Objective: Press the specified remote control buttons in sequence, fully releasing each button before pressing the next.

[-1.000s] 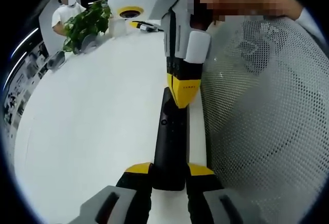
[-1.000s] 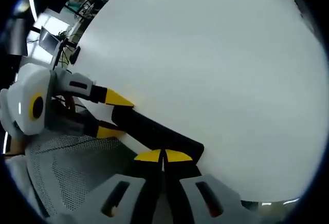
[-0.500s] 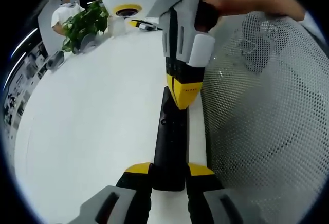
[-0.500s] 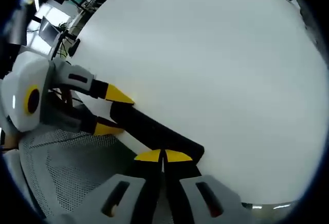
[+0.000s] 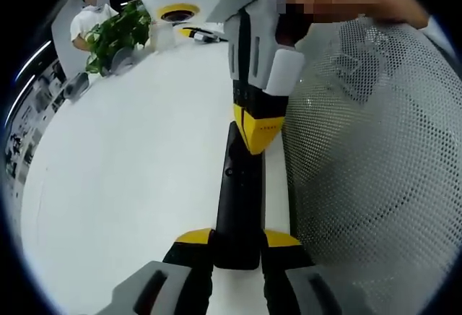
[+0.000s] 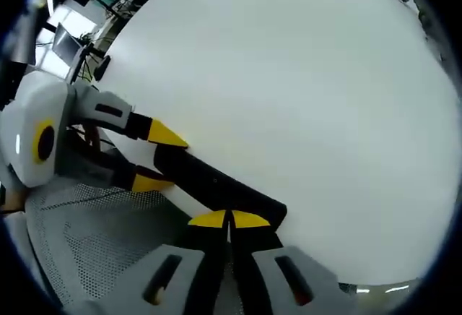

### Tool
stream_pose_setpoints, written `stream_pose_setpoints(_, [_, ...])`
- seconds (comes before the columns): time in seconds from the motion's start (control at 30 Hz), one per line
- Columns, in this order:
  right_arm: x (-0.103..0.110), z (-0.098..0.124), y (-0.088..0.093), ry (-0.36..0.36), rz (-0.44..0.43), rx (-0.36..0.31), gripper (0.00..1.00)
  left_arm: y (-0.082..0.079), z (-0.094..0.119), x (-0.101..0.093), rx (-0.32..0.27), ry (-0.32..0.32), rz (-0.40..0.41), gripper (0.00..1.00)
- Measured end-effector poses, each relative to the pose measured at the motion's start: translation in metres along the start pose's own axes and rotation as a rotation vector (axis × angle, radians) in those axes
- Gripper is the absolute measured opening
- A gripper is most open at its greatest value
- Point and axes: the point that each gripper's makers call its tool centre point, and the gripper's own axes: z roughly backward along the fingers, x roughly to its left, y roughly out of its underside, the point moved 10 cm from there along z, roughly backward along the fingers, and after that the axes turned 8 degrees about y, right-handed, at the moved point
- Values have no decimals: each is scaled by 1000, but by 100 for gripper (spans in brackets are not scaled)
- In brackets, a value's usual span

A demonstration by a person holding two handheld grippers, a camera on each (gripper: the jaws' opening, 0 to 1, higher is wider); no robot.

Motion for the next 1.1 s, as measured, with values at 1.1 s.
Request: stream_pose_setpoints(1.1, [-2,-1,-8,-20,-67,-27,0,0,1,0,-7,0,7,25])
